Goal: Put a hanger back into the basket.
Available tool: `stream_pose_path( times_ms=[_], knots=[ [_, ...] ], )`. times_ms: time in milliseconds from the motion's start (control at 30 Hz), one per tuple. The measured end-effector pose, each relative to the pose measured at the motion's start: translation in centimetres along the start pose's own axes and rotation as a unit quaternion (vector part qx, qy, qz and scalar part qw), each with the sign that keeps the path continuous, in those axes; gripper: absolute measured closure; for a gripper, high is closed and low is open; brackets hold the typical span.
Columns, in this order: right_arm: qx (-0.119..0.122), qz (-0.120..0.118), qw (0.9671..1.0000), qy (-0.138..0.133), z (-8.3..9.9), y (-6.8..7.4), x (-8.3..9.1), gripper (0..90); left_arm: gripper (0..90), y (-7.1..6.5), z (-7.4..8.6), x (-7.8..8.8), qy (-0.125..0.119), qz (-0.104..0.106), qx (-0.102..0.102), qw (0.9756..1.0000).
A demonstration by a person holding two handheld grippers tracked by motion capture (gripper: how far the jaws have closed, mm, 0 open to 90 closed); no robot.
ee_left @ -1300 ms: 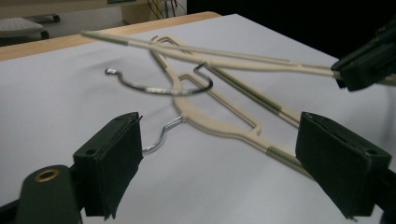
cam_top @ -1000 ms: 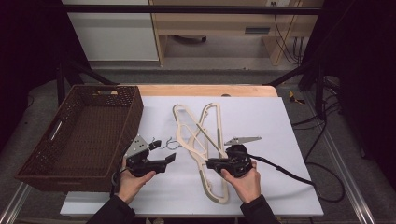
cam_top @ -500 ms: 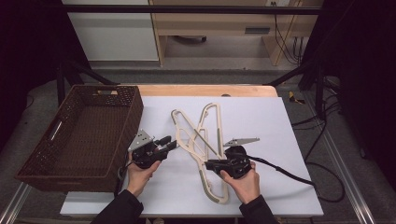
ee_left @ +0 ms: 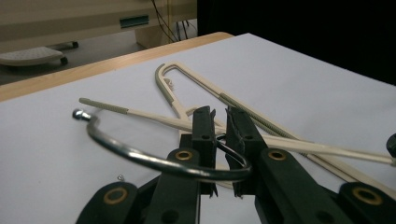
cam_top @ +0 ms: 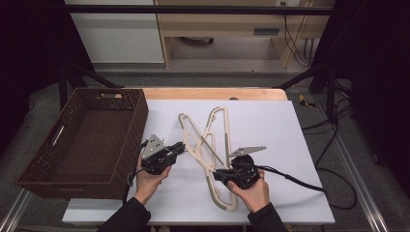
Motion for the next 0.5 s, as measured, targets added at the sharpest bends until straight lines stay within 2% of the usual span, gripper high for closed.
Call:
stream_pose_path(
  times_ms=[67, 133, 167, 233, 300, 333, 367, 433, 500],
  knots=[
    [0.012, 0.004, 0.9999, -0.001, 0.1, 0.0, 0.1, 72.7, 82.2, -0.3, -0.1, -0.1, 0.007, -0.013, -0.011, 0.9998],
    [0.023, 0.004, 0.9997, -0.010, 0.0, 0.1, 0.3, 66.6, 82.4, -0.4, -0.3, -0.1, 0.009, -0.012, -0.005, 0.9999],
    [0.030, 0.005, 0.9993, -0.023, -0.2, 0.1, 0.6, 64.1, 82.4, -0.5, -0.4, -0.1, 0.011, -0.011, -0.001, 0.9999],
    [0.045, 0.018, 0.9976, -0.049, -0.6, 0.1, 1.1, 53.7, 82.5, -0.6, -0.6, 0.0, 0.015, -0.013, -0.002, 0.9998],
    [0.063, 0.035, 0.9940, -0.081, -1.3, -0.1, 1.5, 46.1, 82.5, -0.8, -0.8, 0.1, 0.016, -0.011, 0.001, 0.9998],
    [0.063, 0.035, 0.9940, -0.081, -1.3, -0.1, 1.5, 46.1, 82.6, -0.8, -0.8, 0.1, 0.016, -0.011, 0.001, 0.9998],
    [0.073, 0.046, 0.9908, -0.104, -1.8, -0.1, 1.7, 40.1, 82.6, -0.9, -1.0, 0.1, 0.018, -0.012, 0.000, 0.9998],
    [0.079, 0.059, 0.9885, -0.115, -2.2, -0.2, 1.8, 37.7, 82.6, -1.0, -1.1, 0.1, 0.018, -0.013, 0.007, 0.9997],
    [0.099, 0.085, 0.9847, -0.115, -2.7, -0.1, 1.6, 36.6, 83.0, -1.1, -1.3, 0.1, 0.016, -0.014, 0.009, 0.9997]
  ],
)
Point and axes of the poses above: each handheld gripper's, and its own axes: x roughly backward along the jaws, z roughly out of its underside, y roughly to its left, the point moved 8 cm from there along -x, roughly forward along the jaws, and after that the axes turned 12 degrees about y, right-handed, at the moved point
